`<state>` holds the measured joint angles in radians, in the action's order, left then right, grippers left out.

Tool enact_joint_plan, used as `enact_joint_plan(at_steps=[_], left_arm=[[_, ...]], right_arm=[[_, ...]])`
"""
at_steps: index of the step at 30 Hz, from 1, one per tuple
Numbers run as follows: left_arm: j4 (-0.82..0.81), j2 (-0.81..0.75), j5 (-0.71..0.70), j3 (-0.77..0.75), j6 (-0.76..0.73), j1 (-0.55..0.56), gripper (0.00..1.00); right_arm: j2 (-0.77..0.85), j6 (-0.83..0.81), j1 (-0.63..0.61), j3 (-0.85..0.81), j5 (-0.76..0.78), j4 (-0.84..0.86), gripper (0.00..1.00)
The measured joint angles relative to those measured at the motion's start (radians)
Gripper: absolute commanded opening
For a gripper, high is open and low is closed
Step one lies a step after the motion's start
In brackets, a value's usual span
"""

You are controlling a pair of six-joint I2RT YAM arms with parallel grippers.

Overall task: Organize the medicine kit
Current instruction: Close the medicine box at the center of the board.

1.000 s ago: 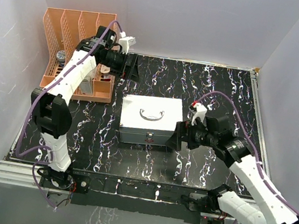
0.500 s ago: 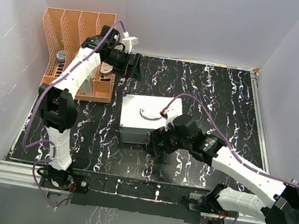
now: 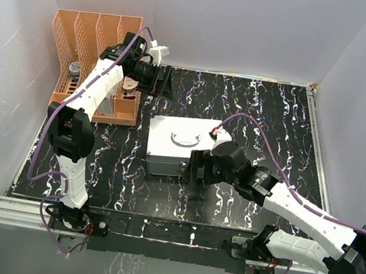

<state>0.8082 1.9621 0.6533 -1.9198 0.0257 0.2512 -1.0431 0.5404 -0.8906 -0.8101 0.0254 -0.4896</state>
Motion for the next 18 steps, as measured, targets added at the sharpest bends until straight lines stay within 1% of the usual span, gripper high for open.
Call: enact_joint_plan(at_steps=[8, 14, 18], left_arm=[[0.000, 0.000, -0.007, -0.001, 0.002, 0.000, 0.98], [0.000, 0.011, -0.006, -0.015, 0.006, 0.000, 0.98], [0.000, 0.043, -0.006, -0.045, 0.012, 0.000, 0.98]], right_arm=[[-0.077, 0.148, -0.005, -0.103, 0.062, -0.124, 0.98], [-0.075, 0.238, -0.017, -0.110, 0.082, -0.151, 0.98], [-0.043, 0.280, -0.039, -0.085, 0.082, -0.123, 0.98]])
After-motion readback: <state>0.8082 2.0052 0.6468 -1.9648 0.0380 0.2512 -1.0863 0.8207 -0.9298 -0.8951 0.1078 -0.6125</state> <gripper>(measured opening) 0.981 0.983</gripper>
